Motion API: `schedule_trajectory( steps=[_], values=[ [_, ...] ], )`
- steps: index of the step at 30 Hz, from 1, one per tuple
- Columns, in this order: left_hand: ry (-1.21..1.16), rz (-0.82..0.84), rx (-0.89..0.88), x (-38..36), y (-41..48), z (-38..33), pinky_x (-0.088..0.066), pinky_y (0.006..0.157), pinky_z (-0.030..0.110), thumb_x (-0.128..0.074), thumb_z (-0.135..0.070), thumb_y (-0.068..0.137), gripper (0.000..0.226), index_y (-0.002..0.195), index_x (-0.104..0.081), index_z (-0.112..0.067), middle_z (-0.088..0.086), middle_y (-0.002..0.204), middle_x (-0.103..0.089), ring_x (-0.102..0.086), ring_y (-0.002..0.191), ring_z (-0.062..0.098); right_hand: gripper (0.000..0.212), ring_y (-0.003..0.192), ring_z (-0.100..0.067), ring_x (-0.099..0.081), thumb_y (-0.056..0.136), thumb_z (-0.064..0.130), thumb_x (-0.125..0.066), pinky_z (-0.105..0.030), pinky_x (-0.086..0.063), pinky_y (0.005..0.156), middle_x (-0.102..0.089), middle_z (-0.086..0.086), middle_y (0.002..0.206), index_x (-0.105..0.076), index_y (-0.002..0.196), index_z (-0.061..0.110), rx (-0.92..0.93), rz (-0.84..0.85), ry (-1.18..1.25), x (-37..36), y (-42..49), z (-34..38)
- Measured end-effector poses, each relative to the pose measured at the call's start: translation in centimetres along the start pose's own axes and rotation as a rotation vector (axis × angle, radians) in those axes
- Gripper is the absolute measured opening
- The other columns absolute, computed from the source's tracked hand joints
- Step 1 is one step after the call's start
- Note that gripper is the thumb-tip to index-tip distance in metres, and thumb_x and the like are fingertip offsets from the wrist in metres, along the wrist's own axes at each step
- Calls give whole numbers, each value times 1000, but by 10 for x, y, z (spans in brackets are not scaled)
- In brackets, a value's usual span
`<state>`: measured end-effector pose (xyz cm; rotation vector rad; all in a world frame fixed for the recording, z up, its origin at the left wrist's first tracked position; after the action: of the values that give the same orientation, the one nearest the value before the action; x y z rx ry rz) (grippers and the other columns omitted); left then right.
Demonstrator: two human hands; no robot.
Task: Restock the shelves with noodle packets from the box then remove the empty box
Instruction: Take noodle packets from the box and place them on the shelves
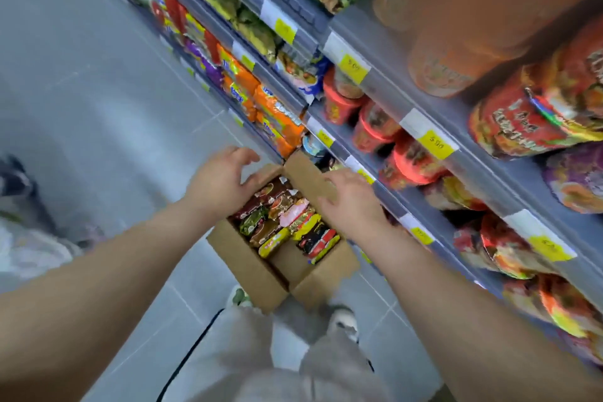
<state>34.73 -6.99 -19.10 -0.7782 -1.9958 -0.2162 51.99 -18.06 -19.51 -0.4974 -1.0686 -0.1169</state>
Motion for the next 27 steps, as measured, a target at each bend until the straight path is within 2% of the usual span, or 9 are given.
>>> schedule_trajectory(
  steps=[7, 11, 13, 16, 21, 27],
  values=[
    [-80, -132, 385, -89, -33, 51, -48, 83, 35, -61, -20, 85, 32, 116, -60, -15, 9, 111, -60, -60, 95, 28, 40, 122, -24, -44, 89, 23, -58, -38, -37, 102, -55, -4, 129, -54, 128, 14, 211, 194, -26, -69, 35, -32],
    [-81, -82, 522, -158, -42, 84, -48, 82, 35, -60, -24, 84, 32, 116, -59, -17, 9, 111, -60, -60, 97, 29, 38, 118, -23, -46, 88, 24, -58, -35, -39, 96, -56, -2, 125, -56, 125, 18, 241, 235, -64, -133, 52, -63],
    [-88, -43, 573, -197, -46, 106, -49, 85, 38, -59, -24, 84, 33, 117, -59, -17, 11, 112, -59, -59, 97, 30, 39, 120, -22, -43, 85, 23, -60, -35, -37, 98, -55, -1, 126, -56, 124, 19, 250, 277, -62, -178, 58, -80],
    [-80, -1, 591, -262, -45, 145, -46, 86, 33, -58, -25, 86, 35, 120, -58, -16, 11, 116, -56, -57, 101, 29, 43, 122, -24, -41, 84, 23, -61, -40, -37, 102, -54, -4, 127, -54, 126, 16, 261, 347, -65, -256, 71, -106],
    [46, 120, 529, -362, -19, 198, -44, 85, 33, -57, -26, 87, 44, 130, -51, -16, 10, 124, -56, -54, 111, 31, 50, 124, -25, -41, 83, 24, -63, -37, -36, 105, -52, -6, 130, -49, 131, 13, 338, 373, -152, -373, 103, -145],
    [180, 198, 470, -452, 21, 257, -44, 85, 30, -54, -27, 92, 49, 139, -43, -23, 8, 134, -50, -53, 117, 28, 56, 132, -24, -34, 86, 23, -63, -35, -26, 112, -44, -7, 139, -42, 137, 12, 551, 378, -291, -497, 141, -170]
  ],
)
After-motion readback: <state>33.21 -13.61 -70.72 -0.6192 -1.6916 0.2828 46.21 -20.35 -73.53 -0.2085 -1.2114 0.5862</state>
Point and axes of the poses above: each hand's wrist, its own y-axis towards the middle knuckle, its own x-axis out of the back of the hand, z = x × y, the point moved 6 cm from there along y, towards the middle knuckle
